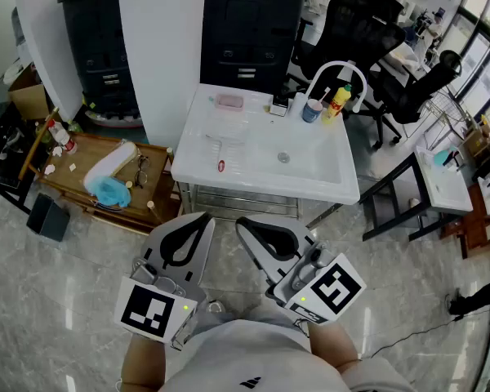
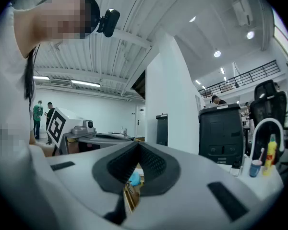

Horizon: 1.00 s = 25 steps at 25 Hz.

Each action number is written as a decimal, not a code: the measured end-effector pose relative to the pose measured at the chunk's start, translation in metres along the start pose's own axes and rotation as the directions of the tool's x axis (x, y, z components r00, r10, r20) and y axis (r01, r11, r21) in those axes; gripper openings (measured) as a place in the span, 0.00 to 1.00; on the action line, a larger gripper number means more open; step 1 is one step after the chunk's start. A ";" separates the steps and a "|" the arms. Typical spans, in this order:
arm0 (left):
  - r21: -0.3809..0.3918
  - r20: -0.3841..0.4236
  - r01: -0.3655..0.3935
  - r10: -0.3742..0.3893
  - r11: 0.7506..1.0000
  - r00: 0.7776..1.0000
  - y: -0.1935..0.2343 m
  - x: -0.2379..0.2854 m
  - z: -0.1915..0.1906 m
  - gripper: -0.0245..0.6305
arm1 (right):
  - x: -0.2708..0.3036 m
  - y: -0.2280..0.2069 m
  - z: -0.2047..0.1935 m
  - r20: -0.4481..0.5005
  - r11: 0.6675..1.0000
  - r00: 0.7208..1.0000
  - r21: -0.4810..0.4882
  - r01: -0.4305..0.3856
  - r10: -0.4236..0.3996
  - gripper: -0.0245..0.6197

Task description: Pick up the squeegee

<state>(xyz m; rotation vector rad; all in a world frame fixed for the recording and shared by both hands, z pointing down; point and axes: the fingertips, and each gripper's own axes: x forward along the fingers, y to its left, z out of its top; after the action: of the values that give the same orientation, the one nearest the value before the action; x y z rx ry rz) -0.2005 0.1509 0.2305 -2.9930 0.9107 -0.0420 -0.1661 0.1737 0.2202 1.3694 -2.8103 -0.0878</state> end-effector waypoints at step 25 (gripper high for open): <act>-0.041 0.000 0.077 -0.077 0.996 0.997 -0.021 0.016 -0.006 0.06 | -0.020 -0.007 -0.003 0.008 0.996 0.997 0.024 0.083 -0.083 0.05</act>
<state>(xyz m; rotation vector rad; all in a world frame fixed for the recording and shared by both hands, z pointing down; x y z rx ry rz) -0.1754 0.1589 0.2369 -3.0653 0.8051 -0.0260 -0.1483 0.1851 0.2230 1.4945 -2.7697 -0.0622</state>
